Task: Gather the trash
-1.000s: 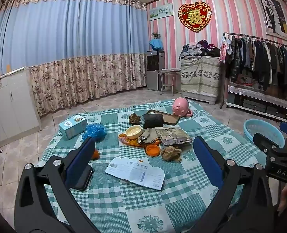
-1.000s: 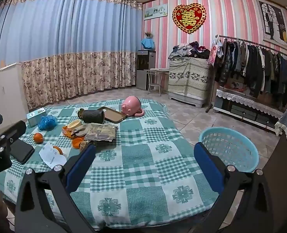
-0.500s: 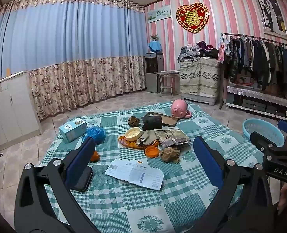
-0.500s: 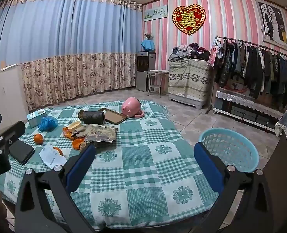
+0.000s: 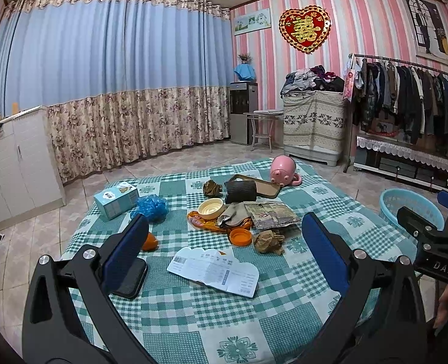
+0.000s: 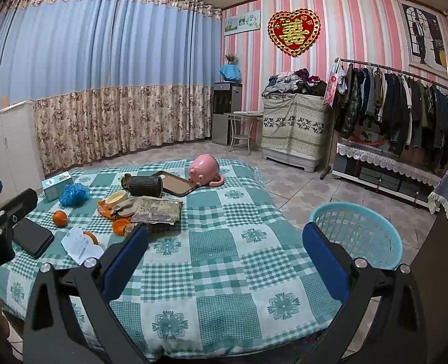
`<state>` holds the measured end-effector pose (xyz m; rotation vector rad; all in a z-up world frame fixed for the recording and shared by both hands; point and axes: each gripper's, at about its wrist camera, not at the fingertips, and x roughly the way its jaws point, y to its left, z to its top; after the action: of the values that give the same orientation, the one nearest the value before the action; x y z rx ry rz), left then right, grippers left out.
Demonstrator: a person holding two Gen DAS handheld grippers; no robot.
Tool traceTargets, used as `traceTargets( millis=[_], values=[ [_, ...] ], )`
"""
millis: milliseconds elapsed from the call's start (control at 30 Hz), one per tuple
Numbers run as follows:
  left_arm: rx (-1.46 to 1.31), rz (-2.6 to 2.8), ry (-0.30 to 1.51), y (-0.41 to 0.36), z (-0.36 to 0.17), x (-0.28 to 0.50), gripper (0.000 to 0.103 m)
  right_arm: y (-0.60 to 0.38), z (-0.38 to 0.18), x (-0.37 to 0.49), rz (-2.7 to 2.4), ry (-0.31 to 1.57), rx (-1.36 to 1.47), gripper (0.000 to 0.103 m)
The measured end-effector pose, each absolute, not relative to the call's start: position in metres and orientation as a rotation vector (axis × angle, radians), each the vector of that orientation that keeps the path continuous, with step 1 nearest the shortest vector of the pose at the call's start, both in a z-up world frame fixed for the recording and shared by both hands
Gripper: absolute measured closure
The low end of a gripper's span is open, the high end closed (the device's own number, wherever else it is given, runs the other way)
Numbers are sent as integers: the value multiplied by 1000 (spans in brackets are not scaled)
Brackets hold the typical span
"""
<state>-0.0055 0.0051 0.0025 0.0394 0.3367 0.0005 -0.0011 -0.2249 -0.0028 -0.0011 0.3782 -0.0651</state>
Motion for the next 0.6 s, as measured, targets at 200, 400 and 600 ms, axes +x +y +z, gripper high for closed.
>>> traceTargets(
  millis=[200, 400, 600],
  values=[
    [28, 12, 343, 9, 2, -3, 5, -224, -2, -2, -64, 376, -2, 4],
    [28, 14, 342, 11, 2, -2, 5, -225, 0, -2, -62, 379, 1, 4],
    [27, 16, 344, 14, 2, -1, 5, -226, -1, -1, -65, 375, -2, 4]
  ],
)
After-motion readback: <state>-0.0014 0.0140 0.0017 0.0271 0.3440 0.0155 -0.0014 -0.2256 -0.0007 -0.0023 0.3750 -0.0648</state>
